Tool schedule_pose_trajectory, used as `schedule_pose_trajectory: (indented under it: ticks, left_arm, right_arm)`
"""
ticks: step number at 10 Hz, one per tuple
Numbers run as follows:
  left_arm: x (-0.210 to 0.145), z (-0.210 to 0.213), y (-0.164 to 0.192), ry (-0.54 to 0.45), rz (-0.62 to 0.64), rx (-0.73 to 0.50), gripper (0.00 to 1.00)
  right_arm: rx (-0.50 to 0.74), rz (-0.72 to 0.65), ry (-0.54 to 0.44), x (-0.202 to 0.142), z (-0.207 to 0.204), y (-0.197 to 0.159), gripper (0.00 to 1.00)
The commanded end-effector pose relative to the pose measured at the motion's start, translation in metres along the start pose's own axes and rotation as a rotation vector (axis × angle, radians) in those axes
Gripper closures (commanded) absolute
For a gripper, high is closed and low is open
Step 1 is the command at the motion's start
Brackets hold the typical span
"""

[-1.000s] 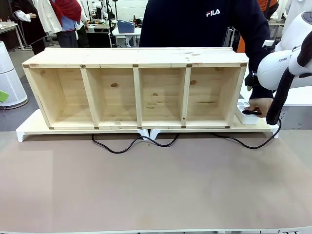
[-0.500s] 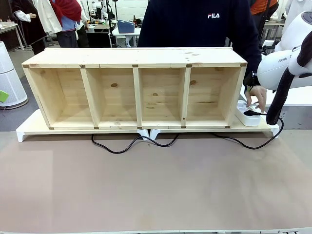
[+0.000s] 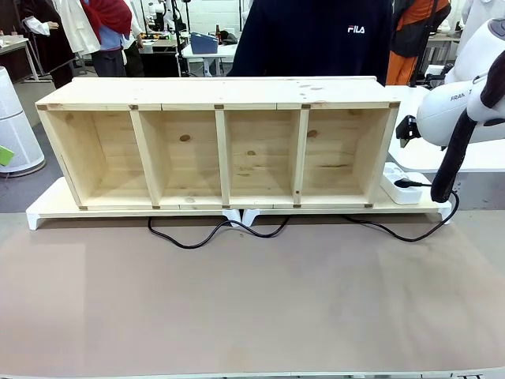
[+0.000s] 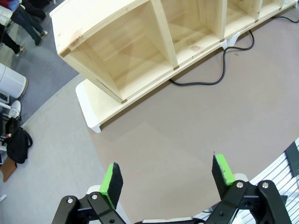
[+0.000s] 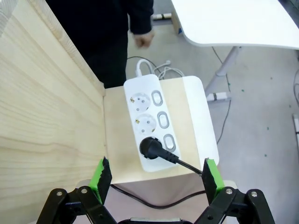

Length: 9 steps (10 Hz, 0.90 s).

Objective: Perform cable management.
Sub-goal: Release the Power Cable when the human grasps it.

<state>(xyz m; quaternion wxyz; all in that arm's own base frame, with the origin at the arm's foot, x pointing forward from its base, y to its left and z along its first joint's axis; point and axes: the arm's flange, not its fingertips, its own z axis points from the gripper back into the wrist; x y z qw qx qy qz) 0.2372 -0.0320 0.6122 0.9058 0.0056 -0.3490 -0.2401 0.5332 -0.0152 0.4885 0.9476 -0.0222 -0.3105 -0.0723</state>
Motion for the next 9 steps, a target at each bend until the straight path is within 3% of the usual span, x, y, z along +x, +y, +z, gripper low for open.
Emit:
schedule_pose_trajectory:
  ticks: [1, 9]
  left_arm:
    - [-0.0004, 0.0005, 0.0006, -0.001, 0.002, 0.0, 0.0]
    - [-0.0004, 0.0005, 0.0006, -0.001, 0.002, 0.0, 0.0]
  right_arm:
    - [-0.001, 0.0, 0.005, -0.0004, -0.0007, -0.0001, 0.0]
    - [-0.001, 0.0, 0.005, -0.0004, -0.0007, -0.0001, 0.0]
